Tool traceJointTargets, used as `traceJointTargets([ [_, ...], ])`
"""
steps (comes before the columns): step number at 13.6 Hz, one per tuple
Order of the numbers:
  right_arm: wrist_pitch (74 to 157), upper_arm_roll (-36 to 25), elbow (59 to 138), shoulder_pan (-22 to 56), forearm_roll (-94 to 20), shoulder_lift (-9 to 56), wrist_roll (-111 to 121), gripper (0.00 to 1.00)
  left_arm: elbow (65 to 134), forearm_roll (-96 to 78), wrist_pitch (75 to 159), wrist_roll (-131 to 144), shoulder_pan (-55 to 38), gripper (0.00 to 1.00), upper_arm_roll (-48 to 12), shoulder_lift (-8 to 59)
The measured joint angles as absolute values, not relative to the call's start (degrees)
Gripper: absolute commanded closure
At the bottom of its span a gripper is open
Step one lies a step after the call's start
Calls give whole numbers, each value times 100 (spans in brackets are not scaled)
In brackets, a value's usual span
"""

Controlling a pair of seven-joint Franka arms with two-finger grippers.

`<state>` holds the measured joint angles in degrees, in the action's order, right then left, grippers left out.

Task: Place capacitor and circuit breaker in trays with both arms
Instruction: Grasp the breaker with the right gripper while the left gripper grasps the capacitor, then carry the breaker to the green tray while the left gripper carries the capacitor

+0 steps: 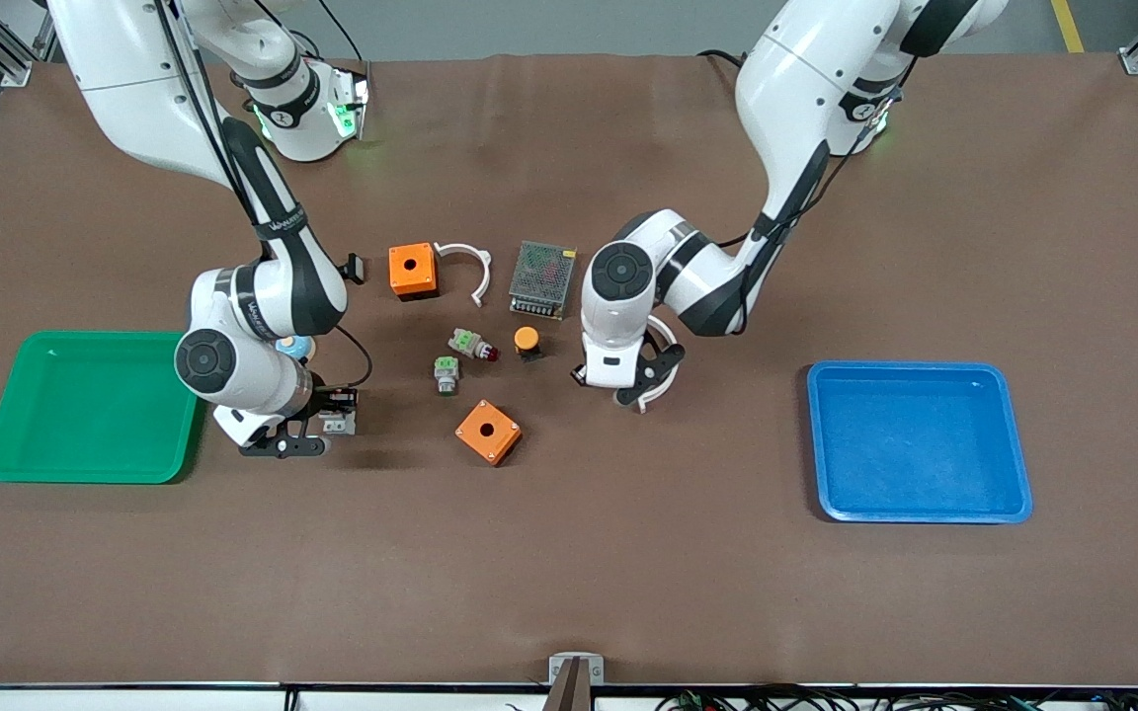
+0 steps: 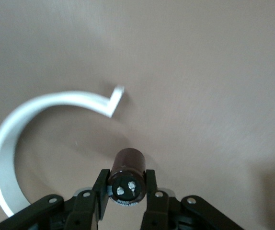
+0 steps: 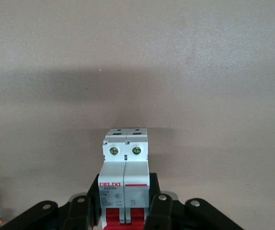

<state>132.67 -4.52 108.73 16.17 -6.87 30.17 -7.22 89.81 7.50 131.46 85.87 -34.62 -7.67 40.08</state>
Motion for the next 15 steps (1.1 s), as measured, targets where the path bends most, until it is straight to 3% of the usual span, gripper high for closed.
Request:
traceJointTargets([
  [2, 13119, -475, 10849, 1611, -689, 2994, -725, 84, 8948, 902, 12742, 8355, -3202, 100, -755, 3645],
  [5, 12112, -554, 10624, 1428, -689, 2514, -722, 83, 8946, 917, 11866, 7534, -2662, 100, -736, 3158],
  [9, 10911, -620, 10399, 505, -496, 1641, -92, 83, 9016, 921, 11440, 6389, -1682, 100, -735, 2861],
  [15, 11499, -648, 10287, -1233, 132, 1803, 1616, 83, 9351, 921, 11448, 4792, -459, 100, -747, 2930],
])
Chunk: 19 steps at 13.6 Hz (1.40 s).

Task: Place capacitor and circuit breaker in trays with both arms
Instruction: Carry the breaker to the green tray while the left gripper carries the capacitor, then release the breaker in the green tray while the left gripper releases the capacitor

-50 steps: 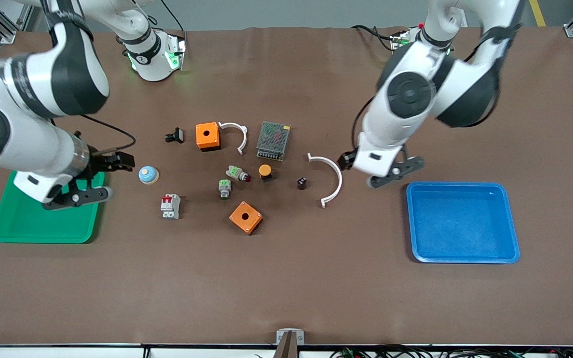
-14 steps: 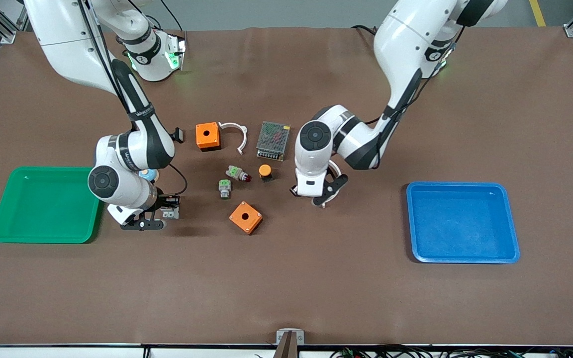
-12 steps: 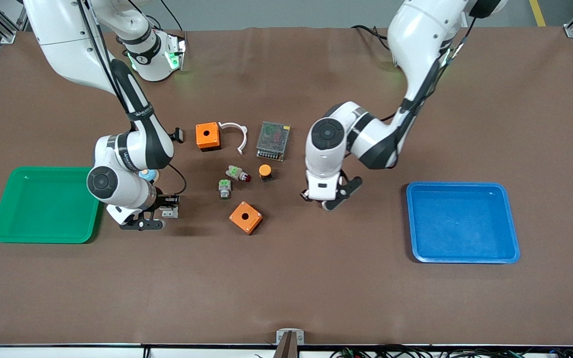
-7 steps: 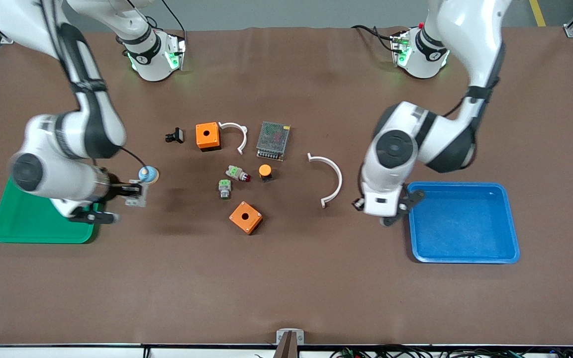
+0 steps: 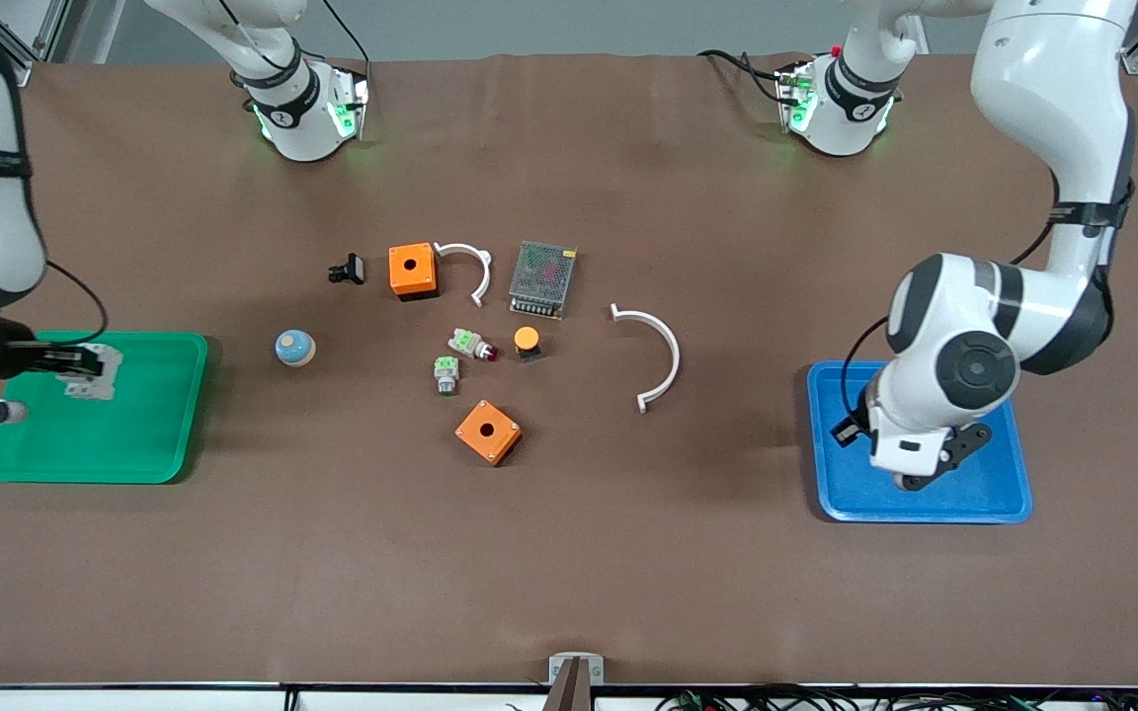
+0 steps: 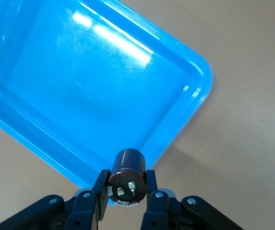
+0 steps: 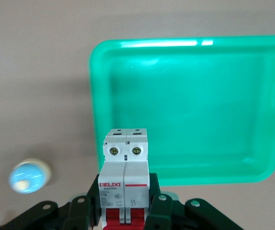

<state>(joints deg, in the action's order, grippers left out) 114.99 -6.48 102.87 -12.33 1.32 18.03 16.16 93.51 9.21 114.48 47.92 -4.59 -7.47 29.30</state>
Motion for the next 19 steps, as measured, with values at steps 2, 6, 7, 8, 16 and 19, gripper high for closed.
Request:
traceJointTargets([
  [2, 11975, -644, 10274, -1535, 133, 2124, 1932, 83, 9467, 921, 11444, 4355, -198, 100, -744, 2932],
  [6, 12412, -634, 10252, -1674, 133, 2817, 1993, 83, 9610, 921, 11537, 3130, 466, 100, -745, 2937],
  [7, 12492, -634, 10244, -1684, 133, 2904, 1993, 83, 9681, 921, 11694, 2823, 619, 100, -744, 2939],
  [8, 12560, -634, 10238, -1704, 133, 2964, 2002, 83, 9787, 921, 11920, 2547, 754, 100, -744, 2943],
  [16, 13098, -632, 10158, -1952, 133, 3432, 2321, 76, 10584, 922, 13341, 985, 1457, 99, -746, 3023],
  [19, 13118, -628, 10097, -1952, 133, 3464, 2321, 21, 10672, 922, 13677, 585, 1501, 99, -747, 3125],
])
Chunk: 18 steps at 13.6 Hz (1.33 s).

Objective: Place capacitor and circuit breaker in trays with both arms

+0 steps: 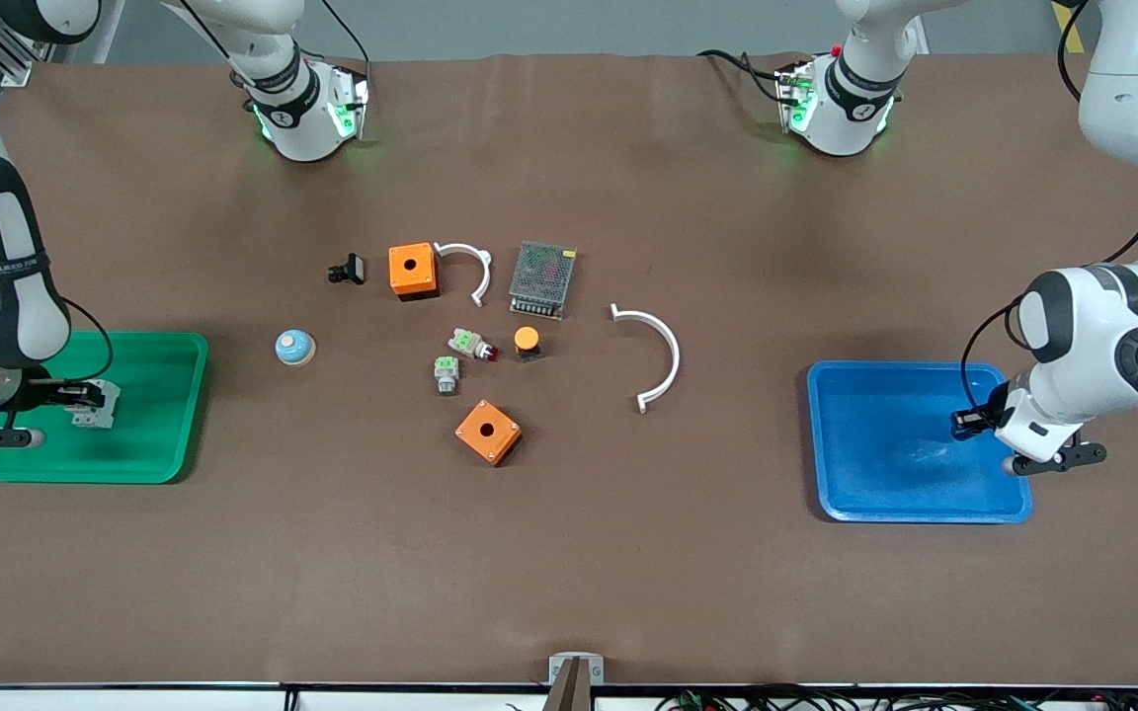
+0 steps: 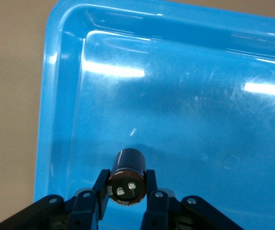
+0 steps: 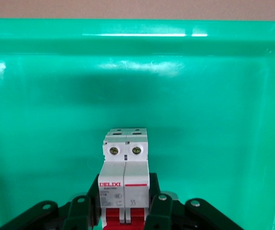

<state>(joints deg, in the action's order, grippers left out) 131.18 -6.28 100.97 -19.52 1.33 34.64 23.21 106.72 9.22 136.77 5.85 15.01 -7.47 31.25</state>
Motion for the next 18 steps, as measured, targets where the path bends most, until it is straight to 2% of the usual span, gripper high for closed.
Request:
traceJointTargets([
  [1, 13169, -625, 10090, -1952, 133, 3467, 2321, 0, 10670, 922, 13725, 451, 1520, 96, -747, 3157],
  [4, 13196, -595, 9990, -1951, 133, 3461, 2322, 0, 10629, 922, 13779, 218, 1619, 85, -745, 3246],
  [5, 13173, -577, 9936, -1947, 133, 3427, 2322, 0, 10616, 922, 13783, 205, 1635, 77, -746, 3269],
  [6, 13034, -554, 9884, -1933, 133, 3340, 2322, 0, 10605, 922, 13791, 201, 1641, 63, -746, 3290],
  [7, 12791, -530, 9842, -1898, 133, 3208, 2320, 0, 10579, 922, 13802, 198, 1641, 29, -748, 3315],
  [8, 12530, -510, 9819, -1834, 132, 3033, 2294, 0, 10546, 922, 13808, 197, 1640, 0, -752, 3335],
  [13, 11282, -453, 9896, -1171, 130, 2028, 1193, 0, 10295, 921, 13814, 198, 1629, 0, -824, 3290],
  [16, 11153, -434, 10409, -604, 130, 1284, 469, 0, 10170, 921, 13740, 198, 1631, 0, -967, 2893],
  [18, 11142, -431, 10786, -358, 130, 795, 256, 0, 9977, 921, 13184, 198, 1629, 0, -1132, 2413],
])
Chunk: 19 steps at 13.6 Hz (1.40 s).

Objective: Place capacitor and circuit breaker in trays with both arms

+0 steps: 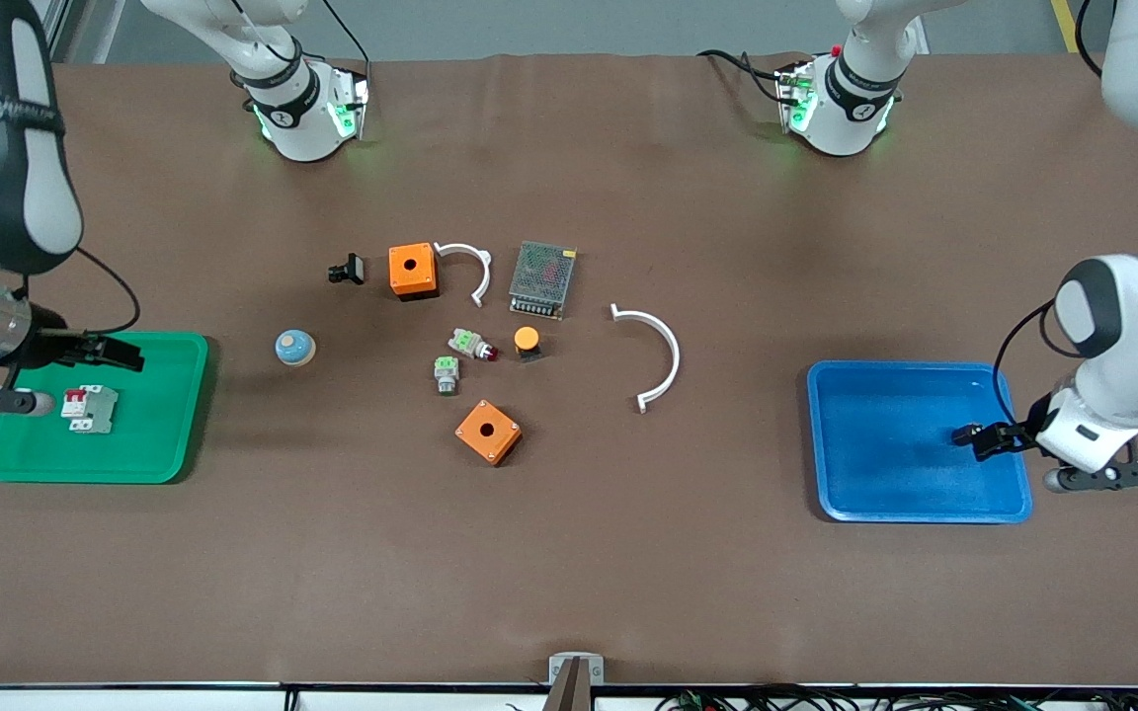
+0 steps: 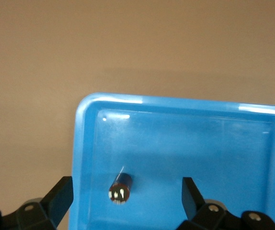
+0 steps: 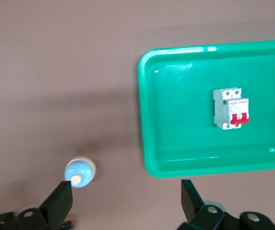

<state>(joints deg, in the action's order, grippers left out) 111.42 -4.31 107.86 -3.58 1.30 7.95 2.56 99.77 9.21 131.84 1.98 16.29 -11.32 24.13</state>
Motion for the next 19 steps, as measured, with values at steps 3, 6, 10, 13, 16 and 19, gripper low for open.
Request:
traceJointTargets([
  [3, 11005, -430, 10994, -195, 130, 276, 236, 0, 9134, 921, 11443, 198, 1630, 0, -1428, 1818],
  [6, 10467, -430, 10924, -131, 130, -88, 236, 0, 8153, 921, 9777, 198, 1622, 0, -1840, 1468],
  [10, 9479, -429, 10246, -72, 130, -343, 236, 0, 7862, 853, 8979, 198, 1573, 0, -2121, 800],
  [13, 9239, -429, 9846, -8, 130, -335, 236, 0, 7902, 583, 8413, 198, 790, 0, -1387, 325],
  [16, 9103, -431, 9378, 25, 131, -186, 237, 0, 8277, 101, 8314, 199, 93, 0, -452, -27],
  [19, 9093, -460, 8978, 24, 131, -63, 237, 0, 8471, 28, 8315, 224, 99, 0, -454, -129],
])
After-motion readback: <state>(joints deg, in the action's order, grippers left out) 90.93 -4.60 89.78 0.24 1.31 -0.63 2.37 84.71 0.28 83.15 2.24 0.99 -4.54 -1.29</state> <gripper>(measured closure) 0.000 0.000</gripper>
